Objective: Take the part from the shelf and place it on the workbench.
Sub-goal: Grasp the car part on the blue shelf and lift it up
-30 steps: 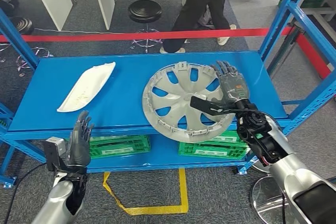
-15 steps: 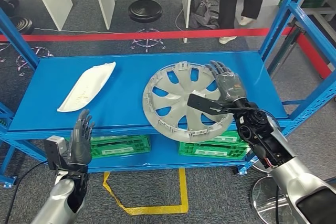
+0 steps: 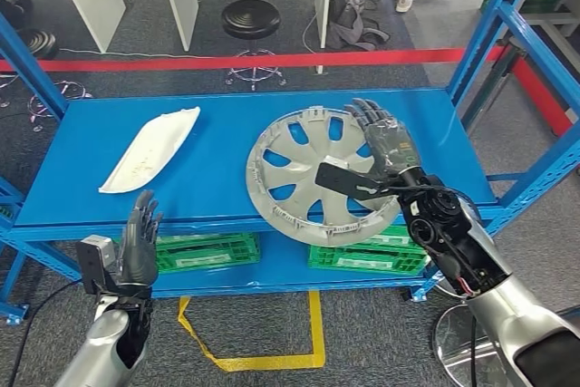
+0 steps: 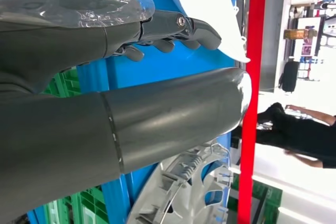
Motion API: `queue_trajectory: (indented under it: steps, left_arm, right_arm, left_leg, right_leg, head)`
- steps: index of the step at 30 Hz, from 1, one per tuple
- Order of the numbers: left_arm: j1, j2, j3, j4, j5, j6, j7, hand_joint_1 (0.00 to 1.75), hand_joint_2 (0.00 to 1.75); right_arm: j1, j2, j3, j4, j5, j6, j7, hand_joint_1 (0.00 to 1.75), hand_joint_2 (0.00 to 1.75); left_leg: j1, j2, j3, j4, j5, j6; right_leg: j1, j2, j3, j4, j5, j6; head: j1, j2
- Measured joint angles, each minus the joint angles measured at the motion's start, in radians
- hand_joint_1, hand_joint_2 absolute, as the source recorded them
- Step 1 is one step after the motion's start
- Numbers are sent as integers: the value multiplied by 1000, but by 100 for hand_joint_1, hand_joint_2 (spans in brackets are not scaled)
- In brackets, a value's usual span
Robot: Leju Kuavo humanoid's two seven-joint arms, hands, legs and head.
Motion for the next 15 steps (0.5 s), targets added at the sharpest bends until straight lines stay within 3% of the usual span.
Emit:
queue_trajectory:
  steps: [7, 15]
  left_arm:
    - [0, 1, 0, 2, 6, 1, -1, 0, 0]
    - [0, 0, 0, 3, 6, 1, -1, 0, 0]
  right_arm:
    - [55, 0, 17, -98, -114, 159, 74, 0, 175]
    - [88, 0, 42, -188, -123, 181, 95, 0, 175]
  left_leg:
    - [0, 0, -1, 0, 0, 0]
    - [0, 0, -1, 0, 0, 0]
  right_leg:
    - [0, 0, 0, 0, 0, 0]
    - [0, 0, -1, 0, -1, 0]
  head:
    - [0, 0]
    - [0, 0]
